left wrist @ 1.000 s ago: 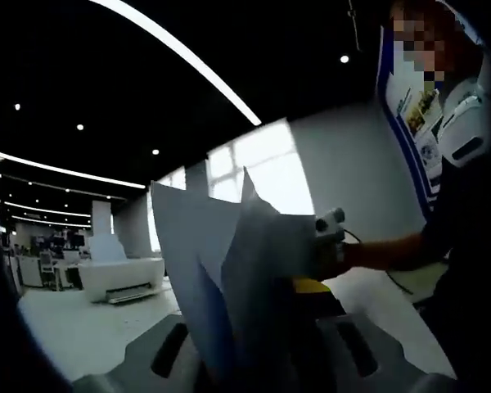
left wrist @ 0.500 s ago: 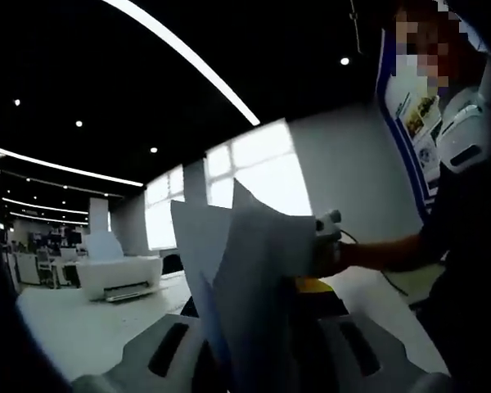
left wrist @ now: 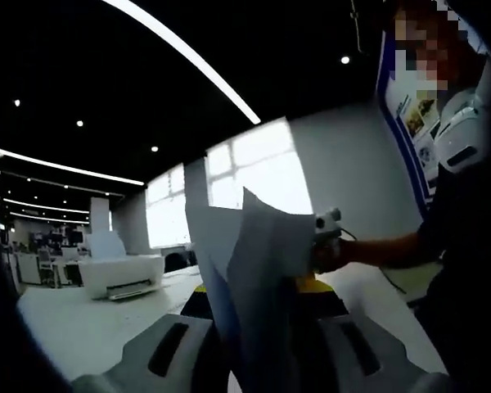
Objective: Organize the stack of printing papers by aligning and flattening the scattered papers on the table
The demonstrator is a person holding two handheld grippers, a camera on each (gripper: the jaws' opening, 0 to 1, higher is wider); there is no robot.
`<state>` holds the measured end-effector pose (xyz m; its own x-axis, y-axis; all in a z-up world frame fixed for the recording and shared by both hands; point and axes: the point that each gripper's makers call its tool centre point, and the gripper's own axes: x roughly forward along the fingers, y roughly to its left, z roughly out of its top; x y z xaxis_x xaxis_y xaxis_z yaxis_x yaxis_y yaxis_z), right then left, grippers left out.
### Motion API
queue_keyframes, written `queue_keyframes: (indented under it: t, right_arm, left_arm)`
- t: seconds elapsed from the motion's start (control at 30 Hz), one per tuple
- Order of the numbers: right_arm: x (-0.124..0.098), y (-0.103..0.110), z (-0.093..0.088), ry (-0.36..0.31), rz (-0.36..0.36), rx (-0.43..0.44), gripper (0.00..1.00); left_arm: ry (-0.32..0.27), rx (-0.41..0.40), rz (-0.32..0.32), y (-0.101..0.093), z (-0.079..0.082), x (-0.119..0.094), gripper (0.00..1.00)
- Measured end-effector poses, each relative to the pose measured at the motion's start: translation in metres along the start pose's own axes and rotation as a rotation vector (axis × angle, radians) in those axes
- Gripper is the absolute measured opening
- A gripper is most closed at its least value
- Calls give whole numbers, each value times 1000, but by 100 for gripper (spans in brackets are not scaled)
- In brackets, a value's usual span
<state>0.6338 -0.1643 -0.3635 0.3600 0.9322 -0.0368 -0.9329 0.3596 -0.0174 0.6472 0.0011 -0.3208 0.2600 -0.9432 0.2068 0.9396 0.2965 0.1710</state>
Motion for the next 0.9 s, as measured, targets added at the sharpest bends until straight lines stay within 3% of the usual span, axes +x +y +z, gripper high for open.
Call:
queue_keyframes:
  t: [0.53,0.9]
  right_arm:
    - [-12,-1,0,-6,-29,21,14]
    - [-28,-6,4,-40,-46,53,10]
  left_arm:
    - [27,-55,47,8,-5,-42,30]
    - [48,-62,65,16,-6,-61,19]
